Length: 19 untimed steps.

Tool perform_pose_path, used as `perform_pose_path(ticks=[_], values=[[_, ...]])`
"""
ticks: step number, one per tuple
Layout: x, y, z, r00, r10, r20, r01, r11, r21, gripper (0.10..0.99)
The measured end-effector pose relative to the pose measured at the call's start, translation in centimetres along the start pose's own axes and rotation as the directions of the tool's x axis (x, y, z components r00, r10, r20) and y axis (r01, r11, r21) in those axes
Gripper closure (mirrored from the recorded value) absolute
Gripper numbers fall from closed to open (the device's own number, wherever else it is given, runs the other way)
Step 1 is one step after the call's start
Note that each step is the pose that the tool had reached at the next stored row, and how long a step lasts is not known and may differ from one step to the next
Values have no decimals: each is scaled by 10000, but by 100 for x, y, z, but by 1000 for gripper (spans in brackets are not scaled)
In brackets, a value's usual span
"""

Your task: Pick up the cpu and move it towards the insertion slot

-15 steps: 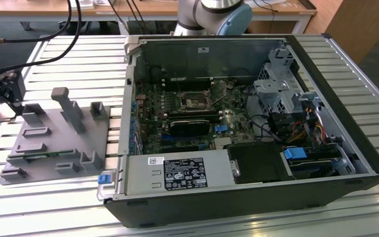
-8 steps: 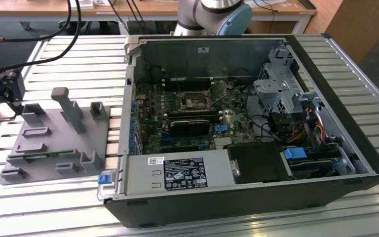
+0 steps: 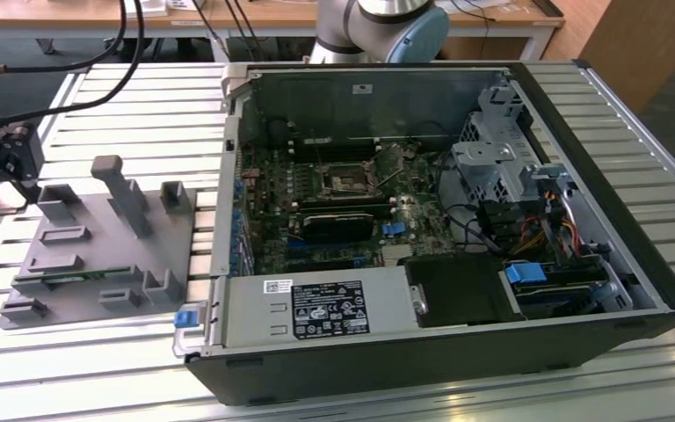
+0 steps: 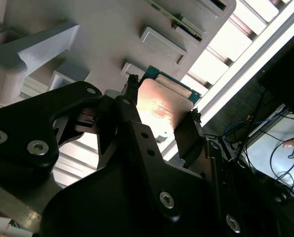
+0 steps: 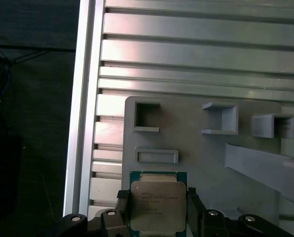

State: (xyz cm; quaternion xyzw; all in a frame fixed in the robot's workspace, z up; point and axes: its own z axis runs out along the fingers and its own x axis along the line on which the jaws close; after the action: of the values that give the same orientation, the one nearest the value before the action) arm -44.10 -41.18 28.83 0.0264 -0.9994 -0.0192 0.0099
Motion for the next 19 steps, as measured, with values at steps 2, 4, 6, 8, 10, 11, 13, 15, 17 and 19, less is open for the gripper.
perform_pose_path(ticks=[2,4,6,8,10,11,13,15,17,19], values=[[0,0,-4,10000,0,1,0,10000,-1,545],[0,0,-8,10000,0,3,0,10000,-1,545],[1,2,-37,10000,0,2,0,10000,-1,545],[1,2,-38,10000,0,2,0,10000,-1,545],[1,2,-43,10000,0,1,0,10000,0,545],[1,2,-47,10000,0,-1,0,10000,1,545],[1,3,-57,10000,-1,-1,1,10000,0,545],[1,3,-71,10000,-1,1,1,10000,0,545],[2,4,-87,10000,0,1,0,10000,0,545],[2,5,-104,10000,0,1,0,10000,0,545]])
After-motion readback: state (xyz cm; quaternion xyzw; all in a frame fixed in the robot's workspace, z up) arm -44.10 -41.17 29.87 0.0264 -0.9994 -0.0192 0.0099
